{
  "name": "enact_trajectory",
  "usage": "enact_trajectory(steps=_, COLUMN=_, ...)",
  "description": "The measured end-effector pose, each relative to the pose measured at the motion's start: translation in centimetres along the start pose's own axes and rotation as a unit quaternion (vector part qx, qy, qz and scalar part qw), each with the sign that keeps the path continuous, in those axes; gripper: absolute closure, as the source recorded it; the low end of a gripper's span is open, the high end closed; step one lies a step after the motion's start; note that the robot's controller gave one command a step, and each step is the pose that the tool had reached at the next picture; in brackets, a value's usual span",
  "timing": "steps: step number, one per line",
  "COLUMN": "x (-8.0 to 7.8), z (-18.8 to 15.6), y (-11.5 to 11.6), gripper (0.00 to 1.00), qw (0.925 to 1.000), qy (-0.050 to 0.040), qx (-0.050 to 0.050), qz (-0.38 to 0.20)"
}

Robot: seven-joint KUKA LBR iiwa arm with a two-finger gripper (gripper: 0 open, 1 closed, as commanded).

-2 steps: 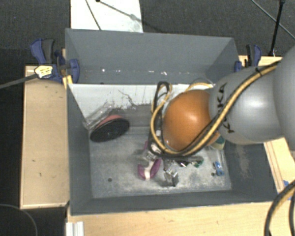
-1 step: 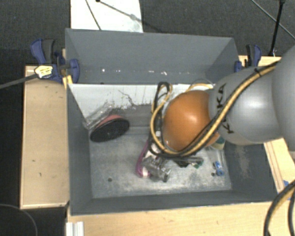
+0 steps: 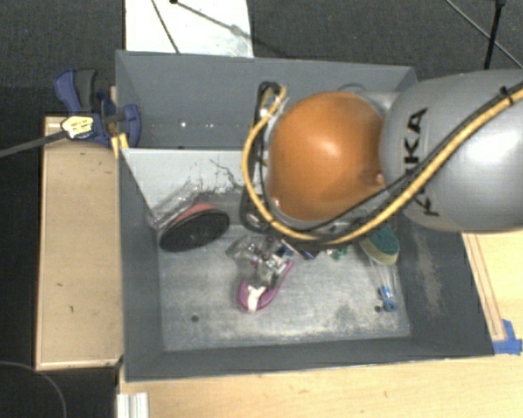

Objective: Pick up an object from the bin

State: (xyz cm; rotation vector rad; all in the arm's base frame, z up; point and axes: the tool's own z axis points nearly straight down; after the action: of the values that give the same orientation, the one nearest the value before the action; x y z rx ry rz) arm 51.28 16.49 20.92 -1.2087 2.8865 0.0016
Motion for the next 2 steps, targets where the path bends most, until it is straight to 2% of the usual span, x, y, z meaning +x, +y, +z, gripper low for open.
enact_trajectory(steps=1, x=6.56, z=7.20, y=-7.71, gripper=1.00, qw=0.9966, qy=0.0075, qx=-0.003, qz=-0.082)
enact_trajectory(steps=2, x=6.21, z=6.97, y=-7.42, gripper=0.00, qw=0.9965, qy=0.0051, qx=-0.003, qz=-0.083)
